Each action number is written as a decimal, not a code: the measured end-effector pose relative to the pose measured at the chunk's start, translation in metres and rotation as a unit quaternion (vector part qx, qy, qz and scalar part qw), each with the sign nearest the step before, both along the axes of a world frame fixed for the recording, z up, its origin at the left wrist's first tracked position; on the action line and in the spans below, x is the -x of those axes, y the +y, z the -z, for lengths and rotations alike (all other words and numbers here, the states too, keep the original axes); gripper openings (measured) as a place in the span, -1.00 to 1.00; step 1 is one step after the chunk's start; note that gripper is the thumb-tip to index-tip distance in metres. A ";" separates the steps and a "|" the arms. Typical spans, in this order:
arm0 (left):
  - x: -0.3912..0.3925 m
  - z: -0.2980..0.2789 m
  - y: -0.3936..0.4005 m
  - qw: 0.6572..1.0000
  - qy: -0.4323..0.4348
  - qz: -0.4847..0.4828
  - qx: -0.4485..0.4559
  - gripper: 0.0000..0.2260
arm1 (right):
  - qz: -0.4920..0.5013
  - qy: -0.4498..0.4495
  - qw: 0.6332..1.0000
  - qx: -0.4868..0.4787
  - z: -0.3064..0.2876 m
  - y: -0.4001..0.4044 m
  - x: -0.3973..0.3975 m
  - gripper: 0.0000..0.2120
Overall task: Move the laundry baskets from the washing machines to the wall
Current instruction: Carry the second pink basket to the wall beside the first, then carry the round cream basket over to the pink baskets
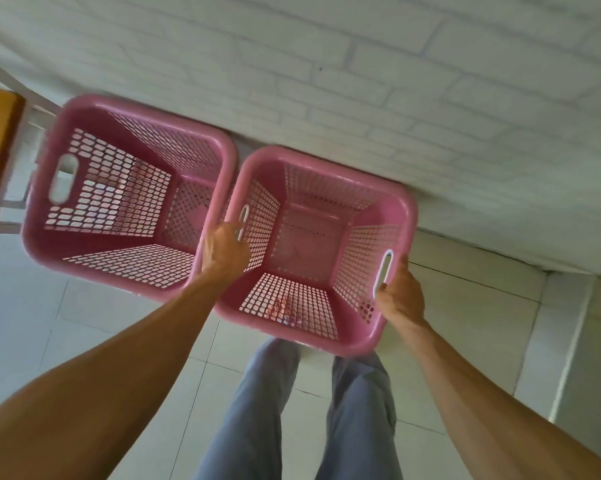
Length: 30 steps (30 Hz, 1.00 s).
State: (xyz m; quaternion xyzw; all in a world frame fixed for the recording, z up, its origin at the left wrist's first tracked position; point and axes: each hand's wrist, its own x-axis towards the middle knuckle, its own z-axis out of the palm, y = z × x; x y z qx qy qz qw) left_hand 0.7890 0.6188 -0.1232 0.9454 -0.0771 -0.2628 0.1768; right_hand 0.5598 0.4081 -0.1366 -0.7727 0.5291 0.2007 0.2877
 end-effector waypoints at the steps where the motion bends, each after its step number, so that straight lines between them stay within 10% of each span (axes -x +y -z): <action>1: 0.005 -0.011 -0.001 1.000 0.007 0.010 0.004 -0.58 | -0.009 -0.006 1.000 0.005 -0.009 0.004 -0.004 -0.43; 16: 0.091 -0.165 -0.050 0.949 0.069 0.303 0.057 -0.64 | -0.006 -0.093 0.994 0.050 -0.177 0.078 0.052 -0.56; 30: 0.420 -0.215 -0.153 0.706 0.093 0.702 0.012 -0.66 | 0.339 -0.065 0.930 0.124 -0.224 0.124 0.378 -0.34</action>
